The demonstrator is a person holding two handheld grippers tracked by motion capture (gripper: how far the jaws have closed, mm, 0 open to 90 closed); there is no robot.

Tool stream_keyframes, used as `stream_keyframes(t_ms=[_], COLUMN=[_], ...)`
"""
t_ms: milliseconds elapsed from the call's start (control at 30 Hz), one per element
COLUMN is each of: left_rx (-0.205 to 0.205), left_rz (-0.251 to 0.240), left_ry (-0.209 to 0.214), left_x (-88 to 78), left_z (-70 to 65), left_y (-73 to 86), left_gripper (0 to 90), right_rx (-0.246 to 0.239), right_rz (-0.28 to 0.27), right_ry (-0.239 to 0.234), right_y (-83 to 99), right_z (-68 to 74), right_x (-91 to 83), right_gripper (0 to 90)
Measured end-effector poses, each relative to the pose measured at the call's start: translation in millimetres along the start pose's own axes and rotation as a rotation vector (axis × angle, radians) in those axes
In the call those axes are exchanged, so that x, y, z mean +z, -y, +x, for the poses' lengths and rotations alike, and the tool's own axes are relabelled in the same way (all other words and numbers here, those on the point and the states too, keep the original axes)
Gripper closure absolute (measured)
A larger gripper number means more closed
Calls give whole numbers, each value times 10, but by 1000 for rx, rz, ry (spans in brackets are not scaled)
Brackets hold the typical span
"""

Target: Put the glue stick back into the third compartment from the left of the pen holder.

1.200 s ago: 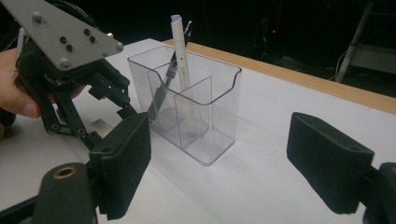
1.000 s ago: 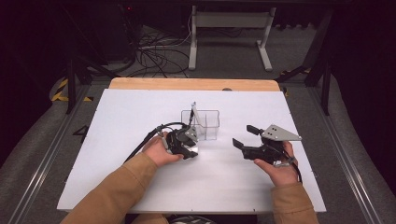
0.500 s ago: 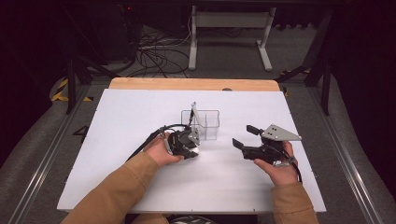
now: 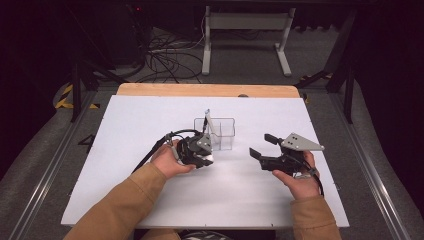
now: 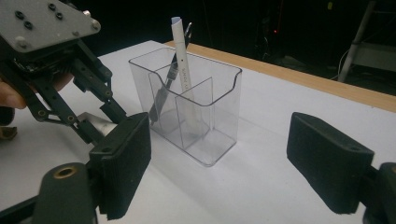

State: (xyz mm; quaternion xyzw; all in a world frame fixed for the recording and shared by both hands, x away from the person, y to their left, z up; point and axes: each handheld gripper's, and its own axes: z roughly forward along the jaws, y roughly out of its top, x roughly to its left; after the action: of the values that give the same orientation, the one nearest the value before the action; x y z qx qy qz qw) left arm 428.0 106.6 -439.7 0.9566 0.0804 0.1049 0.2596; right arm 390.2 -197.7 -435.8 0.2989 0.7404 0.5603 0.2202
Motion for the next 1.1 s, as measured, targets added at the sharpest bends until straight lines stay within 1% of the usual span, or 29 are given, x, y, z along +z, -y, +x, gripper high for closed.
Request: stream_keyframes(t_ms=[233,333,367,433,500,600,700,733,767,800,833,967,1100], left_rx=[-5,-7,-7,-26,-34,-54,-65,-77,-80,-84,-95,-110,-118], left_rz=[-27,-60,-75,-107,-145,-184,-227,-237,-259,-269,-283,-325,-361], left_ry=[-1,0,5,14,16,16,18,18,18,18,14,-18,-44], left_x=[-52,-97,-114,-151,-187,-236,-279,-296,-309,-318,-329,-372,-401], left_z=[-13,-8,0,5,19,36,57,57,68,73,74,89,93], left_y=[-32,-44,-47,-50,-59,-71,-84,-86,-92,-95,-100,-124,-160], left_gripper=[673,673,673,673,673,673,673,673,673,673,673,673,672], right_rx=[0,-1,-2,-1,-2,-2,-2,-2,-2,-2,-2,-3,-2], right_rz=[1,1,1,3,5,4,4,3,3,3,3,2,4], right_ry=[1,2,2,3,4,2,2,2,2,2,2,1,1], right_y=[0,0,1,2,3,2,2,2,2,2,2,1,2], right_z=[0,-1,-1,0,0,2,2,2,2,2,2,1,3], right_x=[0,0,0,0,2,3,3,2,2,1,1,1,0], right_gripper=[220,221,221,221,220,221,221,220,221,220,221,221,221])
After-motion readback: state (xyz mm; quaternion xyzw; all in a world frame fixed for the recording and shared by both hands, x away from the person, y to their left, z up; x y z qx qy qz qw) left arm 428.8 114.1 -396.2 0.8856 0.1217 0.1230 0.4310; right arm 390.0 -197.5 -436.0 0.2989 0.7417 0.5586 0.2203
